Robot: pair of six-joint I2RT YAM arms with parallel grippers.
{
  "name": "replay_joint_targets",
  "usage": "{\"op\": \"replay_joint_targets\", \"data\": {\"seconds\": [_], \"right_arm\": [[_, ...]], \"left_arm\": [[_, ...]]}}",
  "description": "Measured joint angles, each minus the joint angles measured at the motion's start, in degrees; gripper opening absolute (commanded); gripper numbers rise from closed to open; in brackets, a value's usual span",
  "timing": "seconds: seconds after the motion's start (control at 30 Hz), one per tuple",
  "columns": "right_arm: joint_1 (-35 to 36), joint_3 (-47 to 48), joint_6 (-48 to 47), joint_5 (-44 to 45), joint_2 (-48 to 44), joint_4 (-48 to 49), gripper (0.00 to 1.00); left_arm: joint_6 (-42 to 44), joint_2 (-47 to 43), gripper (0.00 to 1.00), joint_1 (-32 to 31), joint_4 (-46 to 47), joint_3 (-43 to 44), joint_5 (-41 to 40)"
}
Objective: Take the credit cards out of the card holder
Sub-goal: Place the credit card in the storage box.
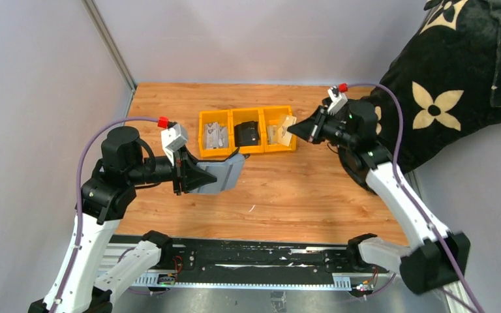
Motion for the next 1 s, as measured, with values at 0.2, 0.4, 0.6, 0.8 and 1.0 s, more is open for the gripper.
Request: {"op": "replay_joint_targets", "data": {"seconds": [0.2,0.4,0.6,0.8,1.0], "right_arm": [[-1.6,11.6,-10.4,6.4,20.3,-8.9,0.0],[-1.6,26.9,-16.5,10.3,38.5,-14.5,0.0],[-1.1,41.3,-21.1,13.7,53.0,-19.4,0.01],[0.4,43.8,-23.4,16.9,60.2,-22.4,0.1],[1.6,43.7,-23.8,21.0,60.6,-23.3,0.38]], "left_arm": [[15.7,-0.9,0.03,0.0,-10.5,0.8,-3.4],[27.0,-2.2,0.03,0.0,-16.7,0.8,-5.4],[34.2,-2.3,0.02,0.0,-19.5,0.4,-7.4],[39.9,-2.4,0.01,0.0,-21.8,-0.4,-9.1],[43.0,-2.7,0.02,0.0,-23.0,-1.0,-9.4]]}}
